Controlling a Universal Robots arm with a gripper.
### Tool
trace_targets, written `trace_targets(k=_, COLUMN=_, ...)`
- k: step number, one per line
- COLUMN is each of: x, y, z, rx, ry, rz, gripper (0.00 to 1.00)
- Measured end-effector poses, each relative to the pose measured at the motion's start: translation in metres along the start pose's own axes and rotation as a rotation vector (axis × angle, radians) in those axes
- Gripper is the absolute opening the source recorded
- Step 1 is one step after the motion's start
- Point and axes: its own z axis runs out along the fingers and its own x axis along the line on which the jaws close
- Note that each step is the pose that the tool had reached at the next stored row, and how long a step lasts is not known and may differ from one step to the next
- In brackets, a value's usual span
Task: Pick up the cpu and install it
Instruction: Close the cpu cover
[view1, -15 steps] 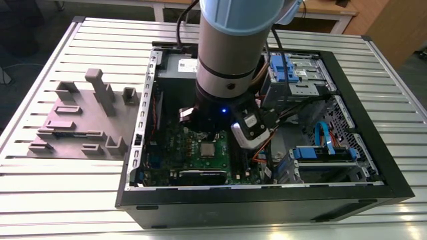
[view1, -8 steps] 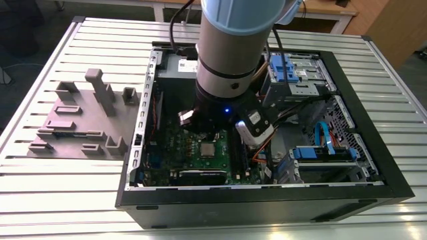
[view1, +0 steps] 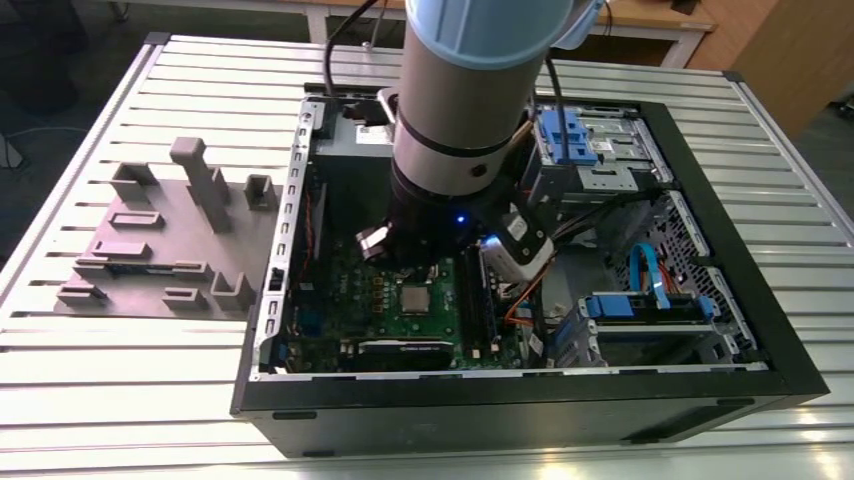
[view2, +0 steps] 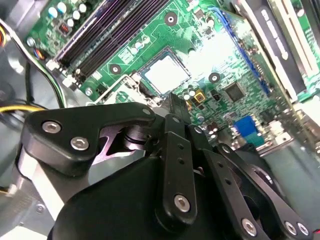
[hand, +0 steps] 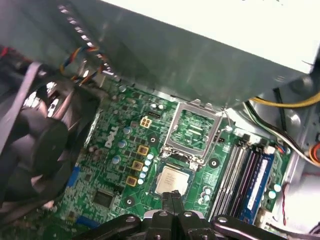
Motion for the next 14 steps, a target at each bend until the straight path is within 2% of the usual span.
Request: trace_targets(k=14, x=0.0000, y=-0.0001, z=0.0009, rx=0.0037, ry=0.0230, rz=-0.254, gripper=0.11)
